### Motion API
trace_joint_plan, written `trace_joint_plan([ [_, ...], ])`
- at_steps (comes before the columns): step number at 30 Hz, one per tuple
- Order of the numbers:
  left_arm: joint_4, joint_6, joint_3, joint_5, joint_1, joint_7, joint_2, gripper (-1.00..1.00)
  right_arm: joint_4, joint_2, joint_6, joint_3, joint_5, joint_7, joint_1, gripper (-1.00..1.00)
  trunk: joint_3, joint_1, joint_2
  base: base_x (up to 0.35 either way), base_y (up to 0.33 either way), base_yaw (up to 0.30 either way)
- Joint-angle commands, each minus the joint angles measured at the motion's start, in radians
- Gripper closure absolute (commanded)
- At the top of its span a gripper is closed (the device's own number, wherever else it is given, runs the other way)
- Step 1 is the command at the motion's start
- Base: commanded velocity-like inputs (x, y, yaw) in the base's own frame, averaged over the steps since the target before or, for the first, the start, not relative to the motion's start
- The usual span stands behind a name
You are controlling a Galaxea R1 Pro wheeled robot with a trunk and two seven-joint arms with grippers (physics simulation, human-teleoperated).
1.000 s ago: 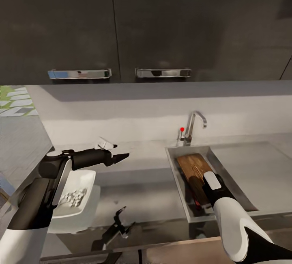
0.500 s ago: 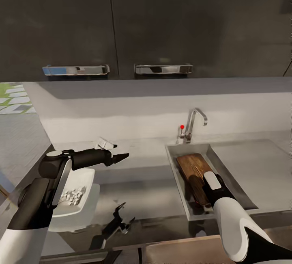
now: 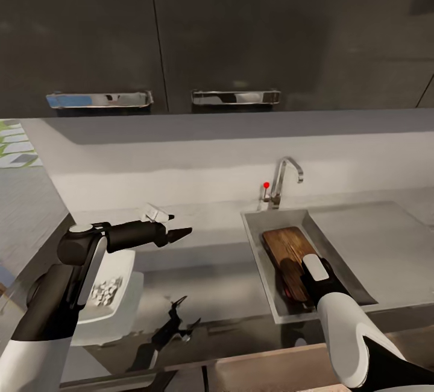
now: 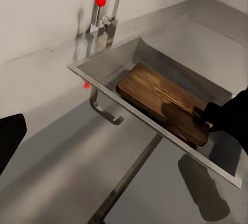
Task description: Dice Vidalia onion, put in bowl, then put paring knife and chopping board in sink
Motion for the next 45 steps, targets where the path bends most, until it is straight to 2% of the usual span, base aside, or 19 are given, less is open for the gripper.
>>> trace_joint_plan([
  [1,-0.001,0.008,-0.001,0.003,-0.001,0.000,0.001,-1.00,-0.002,0.001,0.018,-0.007,0.008,-0.007,0.002,1.00,-0.003,0.001,-0.002,0.000,0.000,0.000],
  [43,-0.001,0.008,-0.001,0.003,-0.001,0.000,0.001,-1.00,-0.002,0.001,0.018,-0.007,0.008,-0.007,0.002,1.00,-0.024,0.001,-0.002,0.024,0.000,0.011],
  [44,-0.001,0.008,-0.001,0.003,-0.001,0.000,0.001,-1.00,-0.002,0.001,0.018,-0.006,0.008,-0.007,0.002,-1.00,-0.024,0.001,-0.002,0.000,0.000,0.000],
  [45,-0.001,0.008,-0.001,0.003,-0.001,0.000,0.001,-1.00,-0.002,0.001,0.018,-0.007,0.008,-0.007,0.002,-1.00,-0.024,0.001,-0.002,0.000,0.000,0.000],
])
